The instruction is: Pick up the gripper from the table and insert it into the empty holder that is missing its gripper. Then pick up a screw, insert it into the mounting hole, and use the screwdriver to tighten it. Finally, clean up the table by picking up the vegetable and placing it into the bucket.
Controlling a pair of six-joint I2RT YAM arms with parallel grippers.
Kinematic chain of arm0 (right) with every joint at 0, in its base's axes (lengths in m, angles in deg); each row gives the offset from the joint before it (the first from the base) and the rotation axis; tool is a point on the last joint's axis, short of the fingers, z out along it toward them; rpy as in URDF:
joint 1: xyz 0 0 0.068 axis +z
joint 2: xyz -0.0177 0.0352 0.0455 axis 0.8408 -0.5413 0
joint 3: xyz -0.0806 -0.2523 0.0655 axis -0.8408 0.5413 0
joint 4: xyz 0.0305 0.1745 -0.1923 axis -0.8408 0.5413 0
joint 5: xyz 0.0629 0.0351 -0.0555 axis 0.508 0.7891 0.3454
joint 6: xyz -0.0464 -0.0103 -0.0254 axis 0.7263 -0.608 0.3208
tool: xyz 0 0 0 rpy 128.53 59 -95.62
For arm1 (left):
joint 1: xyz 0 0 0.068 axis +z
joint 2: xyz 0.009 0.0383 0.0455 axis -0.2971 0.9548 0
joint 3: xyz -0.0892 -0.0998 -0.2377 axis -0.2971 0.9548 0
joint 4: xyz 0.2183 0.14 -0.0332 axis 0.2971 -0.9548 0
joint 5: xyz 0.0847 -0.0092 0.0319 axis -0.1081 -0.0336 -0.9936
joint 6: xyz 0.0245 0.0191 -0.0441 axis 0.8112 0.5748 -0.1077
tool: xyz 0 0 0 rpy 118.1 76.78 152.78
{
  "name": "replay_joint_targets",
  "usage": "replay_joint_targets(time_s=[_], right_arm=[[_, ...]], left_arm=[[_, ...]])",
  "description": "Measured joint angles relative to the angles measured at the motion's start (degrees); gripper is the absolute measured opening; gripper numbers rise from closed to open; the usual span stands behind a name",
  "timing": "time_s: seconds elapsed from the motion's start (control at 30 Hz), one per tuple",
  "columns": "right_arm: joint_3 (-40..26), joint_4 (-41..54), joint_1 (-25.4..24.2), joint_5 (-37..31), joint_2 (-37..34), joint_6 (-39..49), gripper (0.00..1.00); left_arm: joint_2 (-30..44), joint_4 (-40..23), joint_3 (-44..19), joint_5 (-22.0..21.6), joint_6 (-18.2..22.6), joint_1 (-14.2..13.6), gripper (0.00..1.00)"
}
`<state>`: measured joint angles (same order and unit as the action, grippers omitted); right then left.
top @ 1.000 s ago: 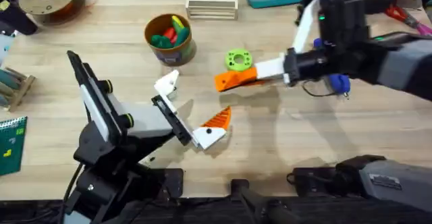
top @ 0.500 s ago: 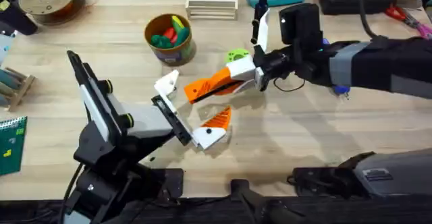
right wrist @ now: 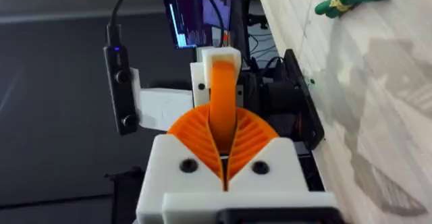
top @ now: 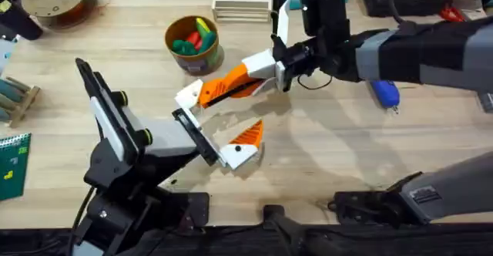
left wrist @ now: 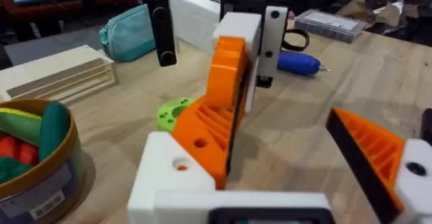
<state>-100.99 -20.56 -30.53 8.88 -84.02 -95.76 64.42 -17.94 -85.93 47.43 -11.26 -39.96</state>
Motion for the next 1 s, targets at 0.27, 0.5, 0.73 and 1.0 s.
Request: replay_joint_targets(time_s=[0.27, 0.5, 0.73, 1.0], right_arm=[[-4.5, -2.3, 1.8, 2.3, -5.7, -0.2, 0.02], [-10.3, -2.3, 3.9, 4.6, -11.1, -0.4, 0.019], [-12.3, -2.3, 4.9, 4.2, -12.5, -0.9, 0.019], [-13.2, -2.6, 5.4, 4.1, -13.5, -2.0, 0.019]], left_arm=[[0.0, 0.0, 0.0, -1.7, -0.4, 0.0, 0.987], [0.0, -0.1, 0.0, -3.5, -0.6, 0.3, 0.987], [0.0, -0.1, 0.0, -5.1, -0.6, 0.7, 0.987], [0.0, -0.1, 0.0, -6.0, -1.1, 0.9, 0.986]])
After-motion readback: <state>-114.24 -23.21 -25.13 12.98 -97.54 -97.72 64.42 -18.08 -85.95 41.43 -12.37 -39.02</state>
